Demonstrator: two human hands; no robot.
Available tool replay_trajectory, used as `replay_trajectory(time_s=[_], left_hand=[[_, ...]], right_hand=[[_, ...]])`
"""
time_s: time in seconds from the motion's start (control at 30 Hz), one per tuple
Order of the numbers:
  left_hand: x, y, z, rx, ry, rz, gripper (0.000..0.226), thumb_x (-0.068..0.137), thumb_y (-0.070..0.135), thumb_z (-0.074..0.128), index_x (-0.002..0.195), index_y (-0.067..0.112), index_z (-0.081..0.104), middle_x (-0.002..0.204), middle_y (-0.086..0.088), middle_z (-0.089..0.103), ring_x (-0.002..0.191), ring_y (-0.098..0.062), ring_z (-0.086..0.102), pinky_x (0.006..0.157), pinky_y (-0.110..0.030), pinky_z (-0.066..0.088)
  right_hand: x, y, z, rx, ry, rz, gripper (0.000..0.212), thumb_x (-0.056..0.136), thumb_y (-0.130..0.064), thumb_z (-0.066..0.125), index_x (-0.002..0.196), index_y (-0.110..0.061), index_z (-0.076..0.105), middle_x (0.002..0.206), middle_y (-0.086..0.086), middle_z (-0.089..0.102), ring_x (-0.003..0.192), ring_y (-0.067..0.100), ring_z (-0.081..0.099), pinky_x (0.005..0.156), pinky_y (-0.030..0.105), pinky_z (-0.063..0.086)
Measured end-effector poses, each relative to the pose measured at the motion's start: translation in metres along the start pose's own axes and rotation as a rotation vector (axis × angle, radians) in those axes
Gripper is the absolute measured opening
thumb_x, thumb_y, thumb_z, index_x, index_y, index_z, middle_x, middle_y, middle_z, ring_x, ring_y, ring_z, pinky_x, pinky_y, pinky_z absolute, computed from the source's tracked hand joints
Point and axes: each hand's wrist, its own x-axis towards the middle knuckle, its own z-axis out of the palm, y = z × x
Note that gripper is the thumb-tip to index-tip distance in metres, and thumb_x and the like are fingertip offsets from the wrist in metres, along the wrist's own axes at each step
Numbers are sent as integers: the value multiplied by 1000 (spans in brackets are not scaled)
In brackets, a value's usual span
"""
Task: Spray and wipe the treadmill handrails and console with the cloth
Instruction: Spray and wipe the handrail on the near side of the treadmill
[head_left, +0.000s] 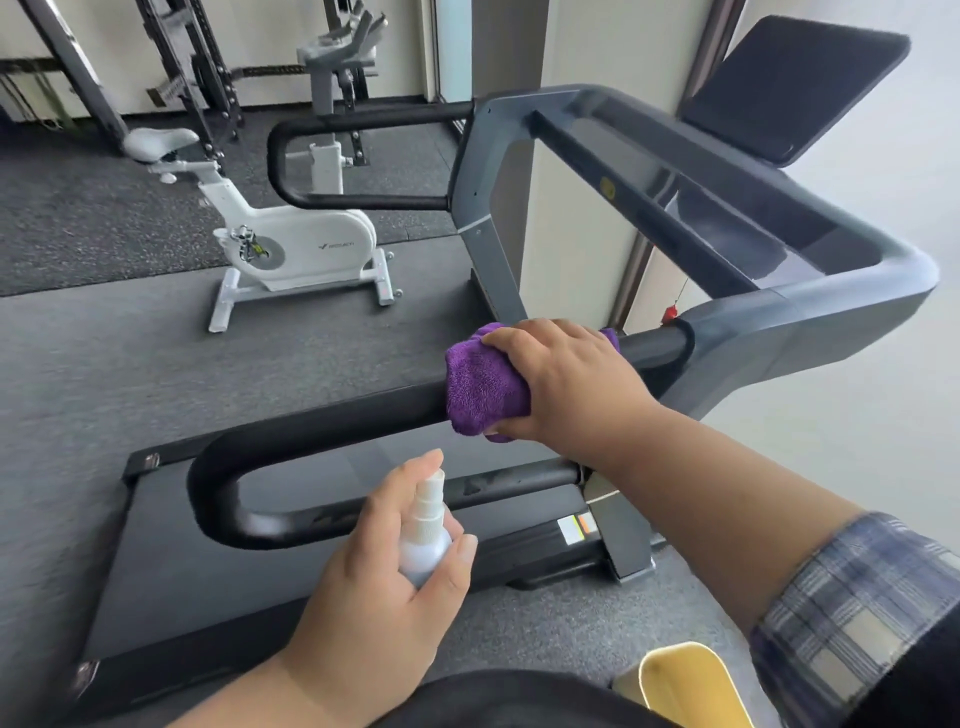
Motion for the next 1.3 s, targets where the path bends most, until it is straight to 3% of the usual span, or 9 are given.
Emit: replay_trajectory(time_s=[0.27,0.57,0.8,0.97,1.17,1.3], left_hand=[[17,20,62,40,7,-36,59,83,48,59,130,70,32,97,18,67,80,-9,66,76,-11,48],[13,26,74,89,116,-125,55,83,51,57,127,72,32,96,15,66,85,-11,65,78,-12,47],[-3,23,41,125,151,-149,57,84,50,55,130,73,29,96,17,65,86,-11,65,79,-23,51],[-24,12,-5,118,167,-131,58,87,45,58,132,68,31,97,19,64,87,-9,65,81,-16,48],[-57,-7,-68,142,206,-128,60,85,47,59,130,74,28,102,23,63,91,-6,65,84,-12,45],[-77,-25,-105,139,209,-127,60,85,46,60,132,70,30,101,18,64,89,-9,66,83,-14,47]], right_hand=[[-24,90,-12,16,39,35,91,62,-75,70,136,-25,52,123,0,62,114,29,58,100,48,45],[-14,69,-3,-25,101,-27,82,64,-83,53,125,-28,57,111,-3,64,101,28,61,85,43,48],[11,-10,15,-3,124,-108,80,61,-76,56,123,-24,58,104,1,65,90,31,63,76,42,50],[27,-76,26,-20,87,-121,82,62,-76,70,124,-23,57,105,3,64,92,32,64,78,44,52],[50,-169,34,-45,-19,-178,100,65,-91,51,138,-22,46,122,5,59,105,33,58,85,46,47],[63,-216,41,-121,-40,-192,94,66,-88,56,135,-25,44,123,2,56,106,31,56,82,43,44]])
